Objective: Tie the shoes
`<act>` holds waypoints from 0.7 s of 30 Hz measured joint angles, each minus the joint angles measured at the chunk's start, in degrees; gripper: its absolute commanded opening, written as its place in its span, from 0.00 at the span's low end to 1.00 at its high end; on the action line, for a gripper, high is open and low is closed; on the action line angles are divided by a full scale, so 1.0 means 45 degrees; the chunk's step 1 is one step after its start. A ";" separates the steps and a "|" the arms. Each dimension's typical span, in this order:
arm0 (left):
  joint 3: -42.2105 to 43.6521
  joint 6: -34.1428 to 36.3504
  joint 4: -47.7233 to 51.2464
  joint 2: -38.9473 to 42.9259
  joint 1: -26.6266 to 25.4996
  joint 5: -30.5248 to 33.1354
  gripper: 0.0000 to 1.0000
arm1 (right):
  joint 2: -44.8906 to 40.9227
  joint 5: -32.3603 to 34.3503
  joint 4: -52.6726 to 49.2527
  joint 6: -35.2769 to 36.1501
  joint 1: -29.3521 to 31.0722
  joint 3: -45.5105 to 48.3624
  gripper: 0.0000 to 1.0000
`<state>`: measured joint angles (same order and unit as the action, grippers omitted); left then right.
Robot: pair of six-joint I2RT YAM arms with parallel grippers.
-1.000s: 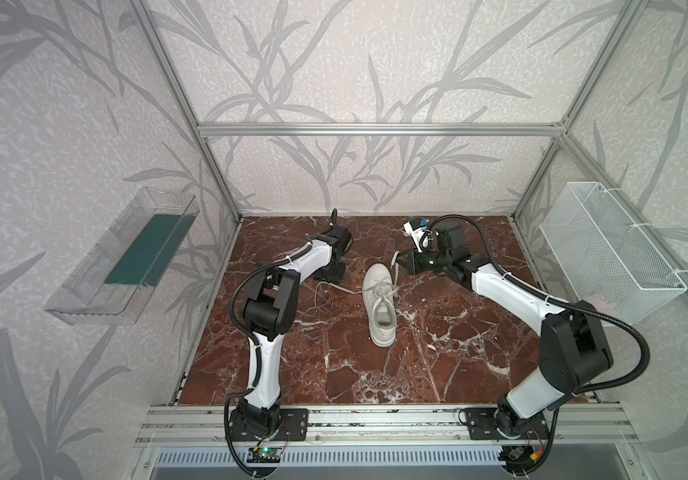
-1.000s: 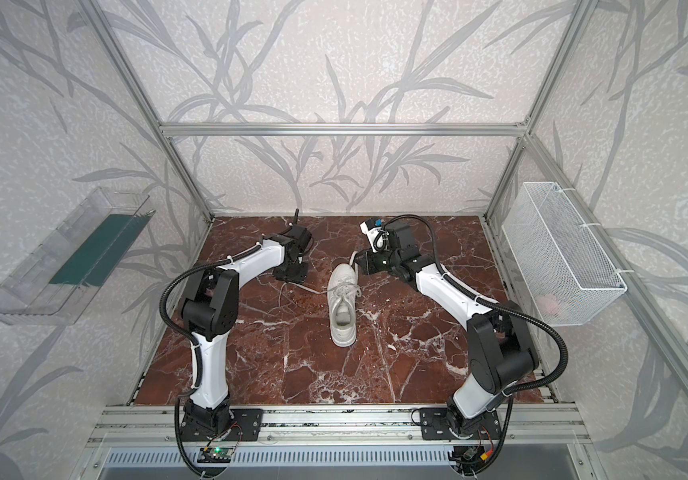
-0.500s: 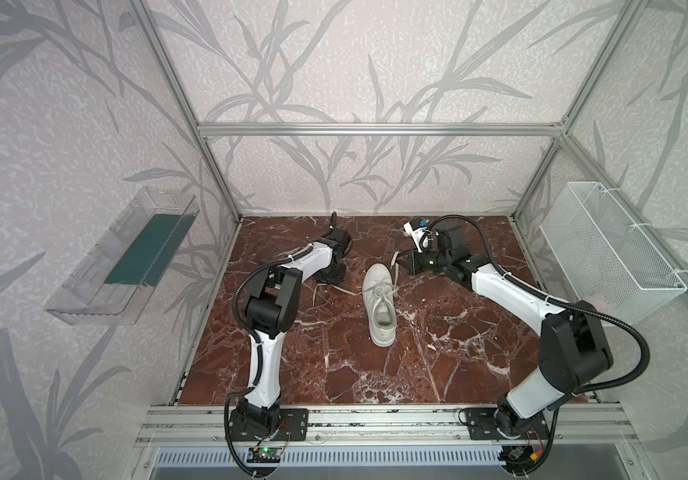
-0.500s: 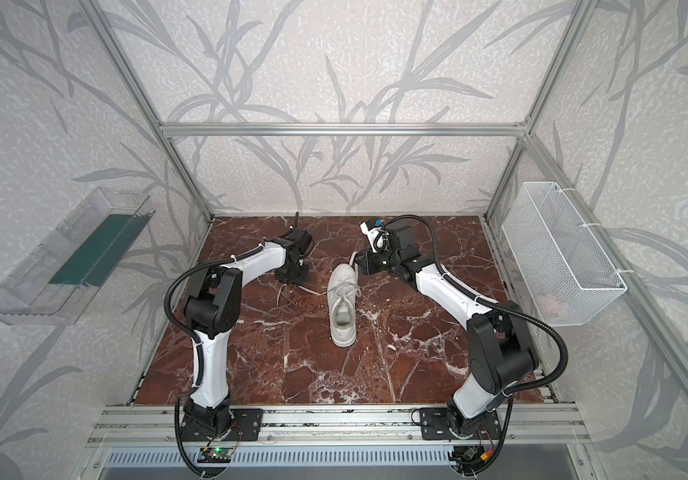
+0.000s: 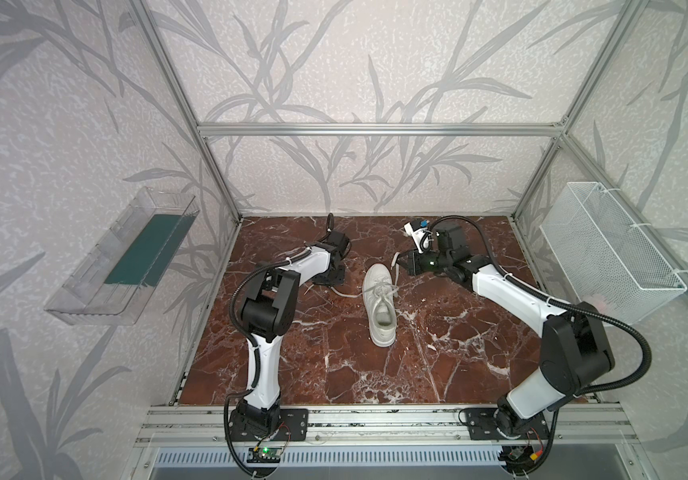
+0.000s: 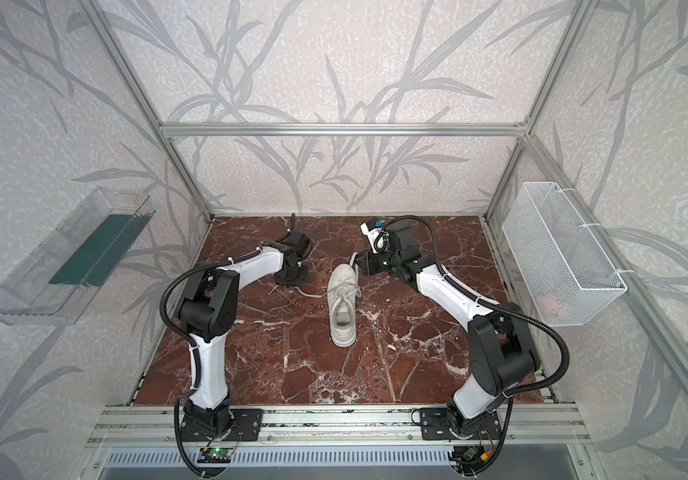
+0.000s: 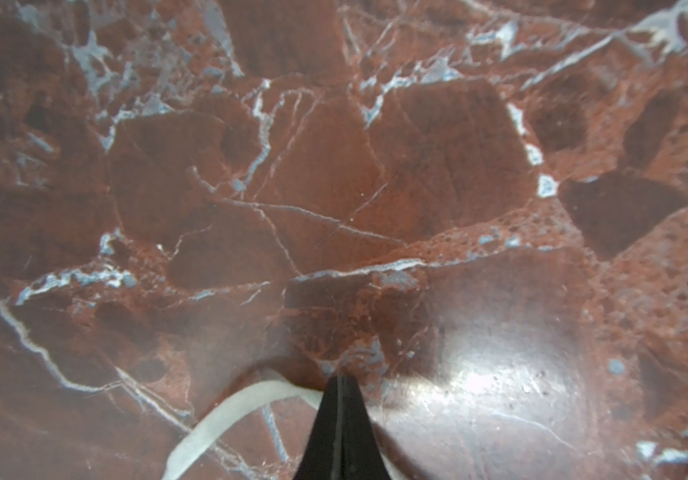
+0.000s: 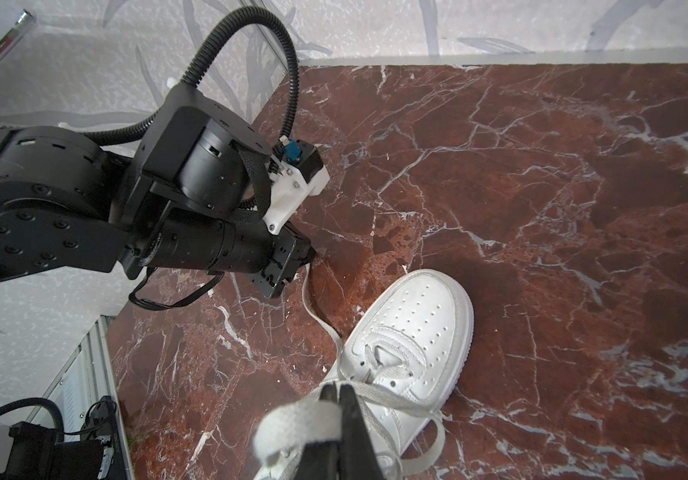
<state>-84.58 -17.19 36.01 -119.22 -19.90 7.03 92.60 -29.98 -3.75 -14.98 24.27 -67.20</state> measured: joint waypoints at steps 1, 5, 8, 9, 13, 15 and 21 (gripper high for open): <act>0.0000 0.0000 0.0000 0.0015 0.0000 0.0015 0.00 | 0.0000 0.0005 0.0000 0.0000 0.0000 0.0005 0.00; 0.0015 -0.0058 0.0155 0.0136 0.0000 0.0000 0.21 | -0.0010 0.0000 0.0000 0.0000 0.0000 0.0049 0.00; 0.0165 -0.0146 0.0296 0.0510 0.0000 0.0010 0.31 | -0.0010 -0.0005 0.0000 0.0000 0.0000 0.0053 0.00; 0.0228 -0.0170 0.0355 0.0719 0.0000 0.0010 0.34 | -0.0015 -0.0005 0.0000 0.0000 0.0000 0.0063 0.00; 0.0384 -0.0233 0.0466 0.1506 -0.0029 0.0000 0.40 | -0.0015 -0.0005 0.0000 0.0000 0.0000 0.0131 0.00; 0.0413 -0.0238 0.0471 0.1724 -0.0083 -0.0015 0.41 | -0.0015 -0.0010 0.0000 0.0000 0.0000 0.0136 0.00; 0.0816 -0.0316 0.0588 0.1739 -0.0253 -0.0063 0.42 | -0.0015 -0.0010 0.0005 0.0000 0.0000 0.0136 0.00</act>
<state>-80.90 -18.61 38.65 -111.39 -21.04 6.74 92.53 -30.02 -3.73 -14.98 24.27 -66.59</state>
